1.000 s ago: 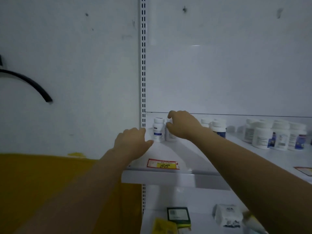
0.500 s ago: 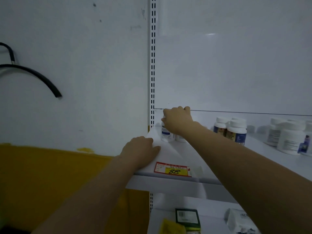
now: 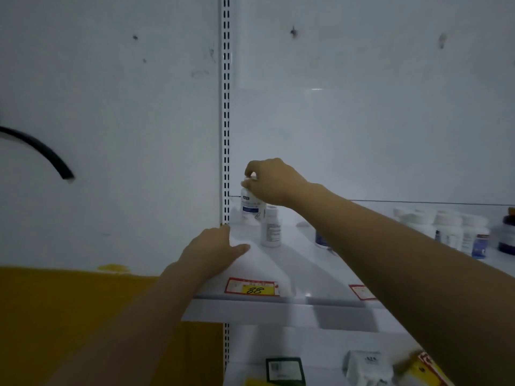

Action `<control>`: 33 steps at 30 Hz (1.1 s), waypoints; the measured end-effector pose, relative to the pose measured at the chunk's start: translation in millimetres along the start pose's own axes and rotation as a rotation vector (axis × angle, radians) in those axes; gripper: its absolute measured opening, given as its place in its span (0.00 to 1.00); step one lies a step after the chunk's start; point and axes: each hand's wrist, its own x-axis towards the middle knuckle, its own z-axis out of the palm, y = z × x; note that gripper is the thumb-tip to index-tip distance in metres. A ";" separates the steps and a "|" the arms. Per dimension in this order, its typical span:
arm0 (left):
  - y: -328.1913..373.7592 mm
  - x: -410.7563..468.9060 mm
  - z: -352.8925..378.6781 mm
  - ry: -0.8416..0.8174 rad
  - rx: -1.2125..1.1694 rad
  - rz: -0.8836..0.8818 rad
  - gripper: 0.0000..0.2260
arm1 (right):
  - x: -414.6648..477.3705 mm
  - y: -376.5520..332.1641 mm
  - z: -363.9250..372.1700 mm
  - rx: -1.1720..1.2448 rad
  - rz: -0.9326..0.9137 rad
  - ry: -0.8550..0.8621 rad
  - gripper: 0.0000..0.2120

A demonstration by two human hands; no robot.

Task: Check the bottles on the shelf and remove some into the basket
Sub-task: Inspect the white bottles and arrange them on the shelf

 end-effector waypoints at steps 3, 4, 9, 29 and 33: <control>21.7 -7.7 -15.4 0.033 -0.315 0.052 0.27 | -9.2 -2.5 -20.4 0.154 -0.018 -0.026 0.15; 27.1 -9.7 -17.4 0.040 -0.375 0.074 0.26 | -12.9 -3.4 -24.7 0.178 -0.032 -0.034 0.15; 39.9 -18.6 -14.5 0.125 -0.555 0.082 0.18 | -35.9 -4.6 -39.4 0.292 -0.074 -0.065 0.16; 41.9 -33.0 -9.4 0.099 -0.758 0.122 0.17 | -47.8 -3.7 -33.2 0.582 -0.029 0.009 0.13; 43.7 -32.9 -5.9 0.177 -0.732 0.102 0.14 | -49.1 0.5 -28.0 0.654 0.046 0.040 0.19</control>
